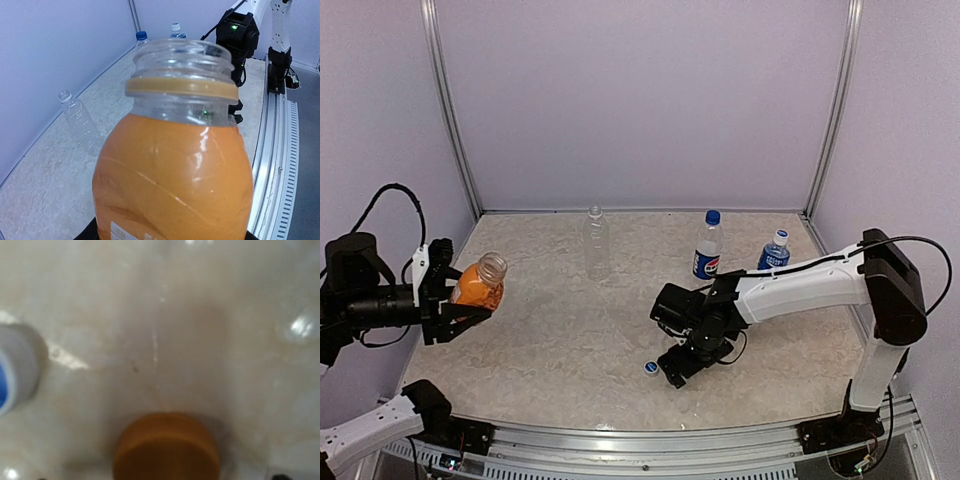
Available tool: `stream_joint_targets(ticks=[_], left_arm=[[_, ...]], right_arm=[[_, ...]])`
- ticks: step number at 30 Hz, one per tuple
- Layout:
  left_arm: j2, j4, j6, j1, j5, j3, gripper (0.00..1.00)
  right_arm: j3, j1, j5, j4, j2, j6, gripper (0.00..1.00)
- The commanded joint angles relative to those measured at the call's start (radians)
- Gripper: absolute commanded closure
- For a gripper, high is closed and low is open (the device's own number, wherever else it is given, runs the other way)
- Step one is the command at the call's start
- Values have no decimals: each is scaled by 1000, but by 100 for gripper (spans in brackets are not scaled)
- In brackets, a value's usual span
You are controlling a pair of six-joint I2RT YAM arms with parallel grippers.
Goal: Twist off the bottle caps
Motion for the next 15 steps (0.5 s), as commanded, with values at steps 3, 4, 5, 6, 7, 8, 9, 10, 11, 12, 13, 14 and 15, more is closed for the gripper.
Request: stream_joint_targets(ticks=[3,4,5,6,7,8,9,10,11,12,13,14,15], left_arm=[[3,-15,12,8,79,28,59],[7,-13,16,8,90,36,59],[9,-13,22,7,101,44,58],[15,-12,33,7,111,50,58],[18,-11,51,5,118,56,58],[21,-8,61,4,119,58,57],[25,-3,68,4,116,60,58],[28,0,74,2,115,61,58],[32,1,75,1,116,66,58],[34,2,71,0,118,70,57],[39,4,66,-1,120,77,57],[43,7,60,-1,122,83,57],[46,8,54,-1,123,89,57]], right_arm=[[247,50,89,-171,-53,-110,1],[316,73,105,-165,-64,-157,1],[383,96,113,-137,-75,-237,2],[440,122,108,-80,-89,-314,3],[497,148,87,-4,-105,-393,3],[516,166,41,104,-124,-466,4],[522,176,-32,223,-143,-527,4],[516,180,-102,346,-157,-572,4],[504,181,-158,475,-168,-601,5],[484,181,-196,602,-173,-612,6],[464,180,-231,729,-176,-620,6],[451,181,-262,827,-171,-626,6],[451,182,-280,895,-160,-625,7]])
